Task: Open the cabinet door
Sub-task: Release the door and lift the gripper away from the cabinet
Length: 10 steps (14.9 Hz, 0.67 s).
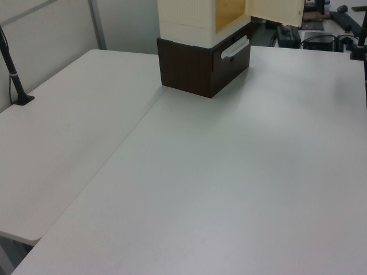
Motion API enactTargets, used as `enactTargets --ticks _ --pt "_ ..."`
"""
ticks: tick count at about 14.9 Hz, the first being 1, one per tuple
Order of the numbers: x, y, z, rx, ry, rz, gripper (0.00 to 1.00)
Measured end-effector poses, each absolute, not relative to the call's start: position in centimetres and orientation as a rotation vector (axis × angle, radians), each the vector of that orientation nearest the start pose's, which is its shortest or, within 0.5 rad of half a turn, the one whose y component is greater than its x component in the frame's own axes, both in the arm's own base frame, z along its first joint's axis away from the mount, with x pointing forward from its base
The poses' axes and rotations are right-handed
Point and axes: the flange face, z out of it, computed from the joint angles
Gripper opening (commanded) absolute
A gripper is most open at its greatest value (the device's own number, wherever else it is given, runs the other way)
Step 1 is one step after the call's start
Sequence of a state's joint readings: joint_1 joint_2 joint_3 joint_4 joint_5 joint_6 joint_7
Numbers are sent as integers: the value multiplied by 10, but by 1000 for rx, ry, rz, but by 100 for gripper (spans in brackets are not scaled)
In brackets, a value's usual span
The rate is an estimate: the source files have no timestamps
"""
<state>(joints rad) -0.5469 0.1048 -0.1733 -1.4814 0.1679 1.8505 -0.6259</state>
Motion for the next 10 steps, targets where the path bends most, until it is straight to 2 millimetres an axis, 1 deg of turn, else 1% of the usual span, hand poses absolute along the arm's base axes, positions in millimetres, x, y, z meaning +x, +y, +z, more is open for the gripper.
enactTargets --ticks 2,3,4,5,6,7,8,9,10 --pt "465 -387 647 -3161 168 -399 100" --pt "458 -381 660 -3164 154 -348 100" --pt "454 -376 668 -3163 144 -325 100" --pt "450 -370 677 -3161 132 -313 100" --pt "447 -359 691 -3162 109 -323 100" --pt "448 -343 701 -3160 64 -332 100" --pt "452 -328 706 -3155 21 -330 100" --pt "463 -302 711 -3143 -51 -319 100" --pt "476 -276 712 -3131 -70 -315 100"
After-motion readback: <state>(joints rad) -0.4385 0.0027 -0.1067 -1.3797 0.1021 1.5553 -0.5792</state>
